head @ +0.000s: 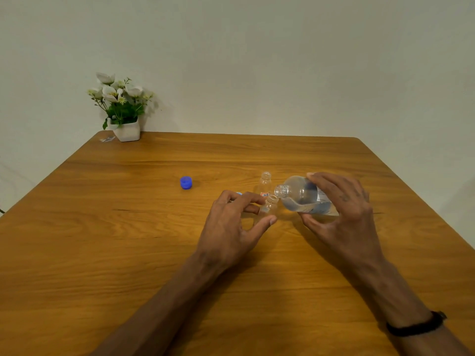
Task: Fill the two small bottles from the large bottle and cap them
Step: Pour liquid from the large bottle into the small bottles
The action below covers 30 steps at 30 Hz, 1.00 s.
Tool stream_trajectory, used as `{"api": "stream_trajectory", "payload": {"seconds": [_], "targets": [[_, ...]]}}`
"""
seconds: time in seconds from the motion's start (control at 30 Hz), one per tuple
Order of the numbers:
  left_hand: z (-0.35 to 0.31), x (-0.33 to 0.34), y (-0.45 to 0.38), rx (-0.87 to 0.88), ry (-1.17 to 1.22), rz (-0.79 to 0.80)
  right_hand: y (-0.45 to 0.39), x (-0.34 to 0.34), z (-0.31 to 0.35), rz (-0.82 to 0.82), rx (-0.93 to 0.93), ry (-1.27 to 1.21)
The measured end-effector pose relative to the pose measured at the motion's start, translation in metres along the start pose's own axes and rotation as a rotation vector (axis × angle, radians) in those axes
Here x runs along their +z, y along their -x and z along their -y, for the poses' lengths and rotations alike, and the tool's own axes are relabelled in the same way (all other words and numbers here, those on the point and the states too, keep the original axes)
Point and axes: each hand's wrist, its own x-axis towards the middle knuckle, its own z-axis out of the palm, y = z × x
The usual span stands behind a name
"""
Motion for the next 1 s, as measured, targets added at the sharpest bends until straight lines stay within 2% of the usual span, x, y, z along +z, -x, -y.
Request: {"api": "stream_trajectory", "payload": {"seconds": [0.73,1.0], "targets": [[0.0033,-0.0005,-0.0001,0.015,-0.033,0.060,0.0009,-0.0010,0.0015,-0.011,-0.026,0.031],[0.0047,0.0013,-0.0005,0.016,-0.015,0.036,0.0001,-0.0015,0.0025,-0.018,-0.033,0.036]]}}
